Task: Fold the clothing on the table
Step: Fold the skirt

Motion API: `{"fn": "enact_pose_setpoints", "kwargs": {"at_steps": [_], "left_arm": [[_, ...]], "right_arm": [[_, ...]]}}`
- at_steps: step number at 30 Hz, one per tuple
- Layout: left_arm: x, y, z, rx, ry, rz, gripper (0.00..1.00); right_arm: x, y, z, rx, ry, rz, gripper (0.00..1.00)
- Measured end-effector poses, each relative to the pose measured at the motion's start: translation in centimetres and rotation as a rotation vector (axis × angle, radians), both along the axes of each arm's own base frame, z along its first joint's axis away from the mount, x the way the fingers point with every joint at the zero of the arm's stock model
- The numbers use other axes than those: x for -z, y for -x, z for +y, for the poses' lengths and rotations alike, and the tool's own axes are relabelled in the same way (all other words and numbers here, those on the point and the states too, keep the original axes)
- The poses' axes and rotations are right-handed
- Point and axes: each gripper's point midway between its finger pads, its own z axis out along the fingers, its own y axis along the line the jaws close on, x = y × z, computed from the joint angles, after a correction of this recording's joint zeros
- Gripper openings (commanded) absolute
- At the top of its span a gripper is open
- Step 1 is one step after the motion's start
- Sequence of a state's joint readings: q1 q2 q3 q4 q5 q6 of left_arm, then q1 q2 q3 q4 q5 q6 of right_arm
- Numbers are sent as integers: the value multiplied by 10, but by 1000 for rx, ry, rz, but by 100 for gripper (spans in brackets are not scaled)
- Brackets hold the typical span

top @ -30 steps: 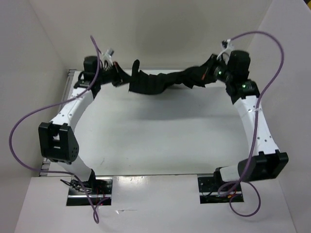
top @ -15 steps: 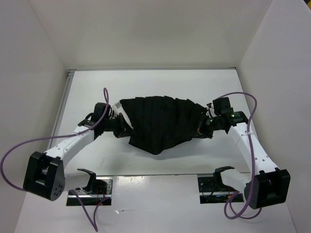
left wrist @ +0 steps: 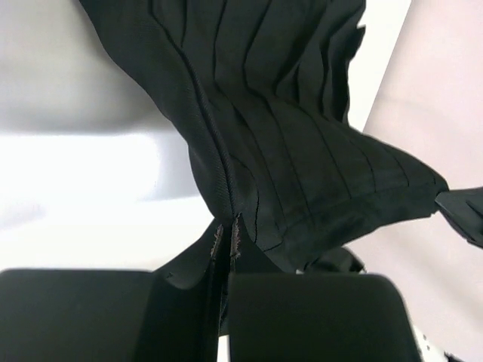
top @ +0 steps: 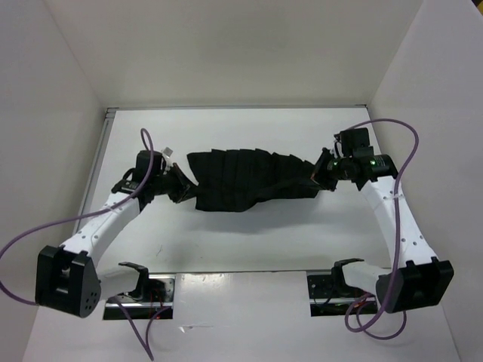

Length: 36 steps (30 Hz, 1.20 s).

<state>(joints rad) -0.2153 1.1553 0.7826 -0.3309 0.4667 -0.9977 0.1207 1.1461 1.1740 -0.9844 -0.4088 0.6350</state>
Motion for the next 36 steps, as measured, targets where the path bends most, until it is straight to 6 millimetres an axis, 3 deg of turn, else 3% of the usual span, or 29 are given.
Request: {"fn": "enact_pose_setpoints", "kwargs": {"at_steps": [8,12,17,23,26,28,31,36], "left_arm": [[21,-73,0,-56,-41,40,0],[29,-96,0,-66,-41,46,0],[21,-86,1,-65,-37,25,0],[-19,-25,10,-81,-33,-64,0],[-34,-4,14,-100,-20,-93,0],[-35,-1,17,-121,-22,-93,0],[-20,-6,21,-140,-45,-40,0],[23,-29,28,-174,-92,105,0]], "right_arm": [[25,-64,-4,54,31,8,0],[33,-83,-5,62,48,0,0],[26,-71,-8,65,50,-26,0],[25,-2,-9,53,16,-1,0],[20,17,-9,55,6,2,0],[18,19,-10,56,6,1,0],[19,10,-10,60,15,17,0],[18,-33,-10,73,27,13,0]]}}
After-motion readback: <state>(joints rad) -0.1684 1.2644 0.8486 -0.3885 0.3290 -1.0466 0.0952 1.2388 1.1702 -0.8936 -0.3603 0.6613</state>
